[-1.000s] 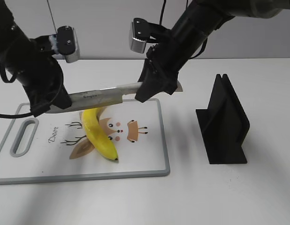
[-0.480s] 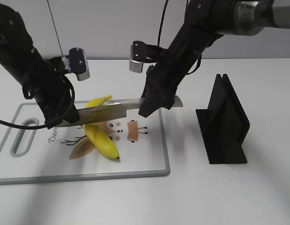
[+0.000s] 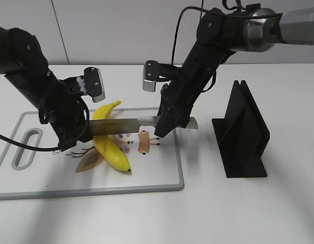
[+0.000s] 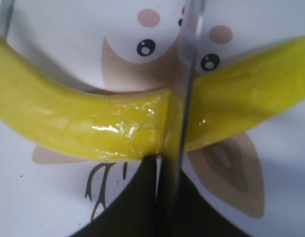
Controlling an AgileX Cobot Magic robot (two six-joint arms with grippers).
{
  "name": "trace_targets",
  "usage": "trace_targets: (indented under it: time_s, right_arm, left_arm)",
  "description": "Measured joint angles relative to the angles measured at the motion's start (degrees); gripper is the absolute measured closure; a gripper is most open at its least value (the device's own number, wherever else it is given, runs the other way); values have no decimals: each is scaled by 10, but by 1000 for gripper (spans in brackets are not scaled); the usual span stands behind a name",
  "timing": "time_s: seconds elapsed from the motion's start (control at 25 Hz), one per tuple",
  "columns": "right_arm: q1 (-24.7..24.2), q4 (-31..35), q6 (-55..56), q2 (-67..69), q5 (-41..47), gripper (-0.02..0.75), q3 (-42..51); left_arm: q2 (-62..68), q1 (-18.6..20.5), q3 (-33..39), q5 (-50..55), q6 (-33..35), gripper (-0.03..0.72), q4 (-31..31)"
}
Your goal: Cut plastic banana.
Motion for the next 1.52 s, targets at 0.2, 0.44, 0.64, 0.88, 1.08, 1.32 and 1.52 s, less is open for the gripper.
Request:
trace_targets:
  time_s: [0.2,0.44,0.64,0.88,1.08,1.32,1.52]
  right_arm:
    - [0,1,0,1,-1,535,0]
    - [0,1,1,1,0,535,-1]
    - [0,-2,1,2,7,535,-11]
    - [3,-8,5,7,32,535,-40]
    - [3,-18,15,12,60,543,-78]
    - [3,-36,45,12,77,551,-103]
    - [2,-45,61,-11,71,558,-103]
  left_arm:
    - [-1,-1,6,-9,2,691,0]
    - [-3,-1,8,-10,2,692,1]
    - [-16,-2,14,-18,-1,695,3]
    - [-29,-3,23,-26,-10,656,1]
    - [-45,-3,25,-25,-16,440,0]
    - [-81,-3,25,-21,-17,197,-6]
    - [-145,-3,28,-11,-23,123,-21]
